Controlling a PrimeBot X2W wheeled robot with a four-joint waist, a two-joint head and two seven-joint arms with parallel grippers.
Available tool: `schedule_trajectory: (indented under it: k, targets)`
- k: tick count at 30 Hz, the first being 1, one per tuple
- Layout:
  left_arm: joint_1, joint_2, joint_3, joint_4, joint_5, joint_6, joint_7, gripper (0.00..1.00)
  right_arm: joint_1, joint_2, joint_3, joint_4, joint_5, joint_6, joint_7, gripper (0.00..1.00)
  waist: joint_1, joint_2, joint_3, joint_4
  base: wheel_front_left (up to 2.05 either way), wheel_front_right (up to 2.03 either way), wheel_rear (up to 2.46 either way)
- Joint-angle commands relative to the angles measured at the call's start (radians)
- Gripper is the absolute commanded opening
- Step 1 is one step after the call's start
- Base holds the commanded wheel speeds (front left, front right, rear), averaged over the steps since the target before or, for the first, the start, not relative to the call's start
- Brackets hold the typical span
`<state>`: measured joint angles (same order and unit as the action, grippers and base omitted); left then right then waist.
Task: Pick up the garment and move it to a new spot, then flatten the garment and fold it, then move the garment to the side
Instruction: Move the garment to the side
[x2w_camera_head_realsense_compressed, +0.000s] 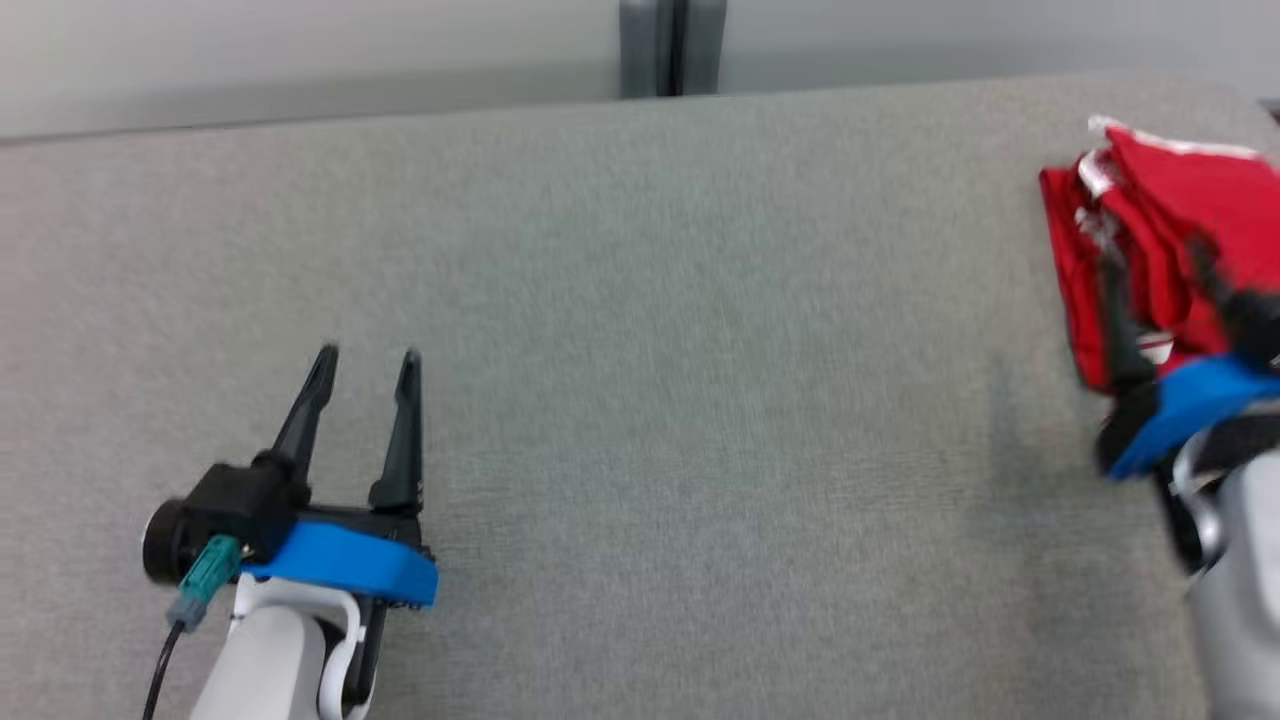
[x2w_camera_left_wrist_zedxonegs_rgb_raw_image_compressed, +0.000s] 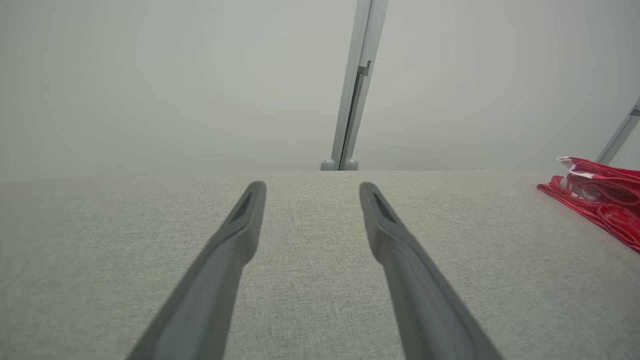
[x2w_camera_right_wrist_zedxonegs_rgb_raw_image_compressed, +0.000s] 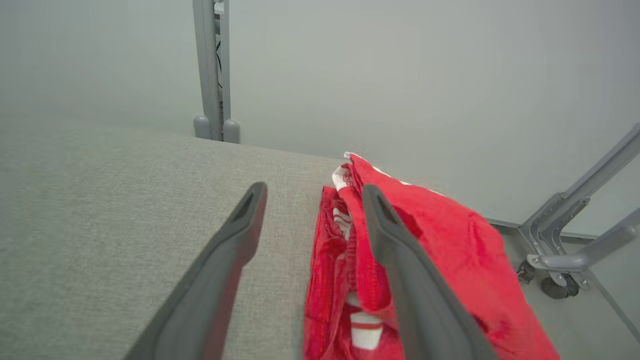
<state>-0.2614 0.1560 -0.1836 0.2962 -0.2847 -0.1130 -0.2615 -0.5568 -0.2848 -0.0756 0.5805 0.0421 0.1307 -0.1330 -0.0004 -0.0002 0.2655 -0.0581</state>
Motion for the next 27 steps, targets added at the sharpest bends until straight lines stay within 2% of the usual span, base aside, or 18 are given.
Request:
schedule_trajectory:
  k: [1,8,14,20,27]
  targets:
    - [0.021,0.0,0.008,0.006,-0.005,0.007,-0.003,1.0,0.049,0.021,0.001,-0.031,0.019,0.0,-0.008,1.0,0.0004,0.0002,-0.036,-0.015,0.0,0.0,0.0]
    - [0.099,-0.015,0.033,0.013,-0.001,0.015,-0.004,1.0,0.293,0.114,-0.004,-0.233,0.082,0.0,-0.028,1.0,0.0004,0.0002,-0.126,0.025,0.0,0.0,0.0]
    - [0.146,-0.027,0.051,0.026,0.007,0.02,-0.004,1.0,0.444,0.181,-0.035,-0.366,0.068,0.0,-0.014,1.0,0.0004,0.0002,-0.173,0.059,0.0,0.0,0.0]
    - [0.193,-0.036,0.06,0.039,0.014,0.015,-0.004,1.0,0.528,0.22,-0.052,-0.435,0.075,0.0,0.001,1.0,0.0004,0.0002,-0.217,0.073,0.0,0.0,0.0]
    - [0.241,-0.048,0.075,0.046,0.014,0.009,-0.004,1.0,0.588,0.232,-0.049,-0.472,0.069,0.0,0.031,1.0,0.0004,0.0002,-0.268,0.069,0.0,0.0,0.0]
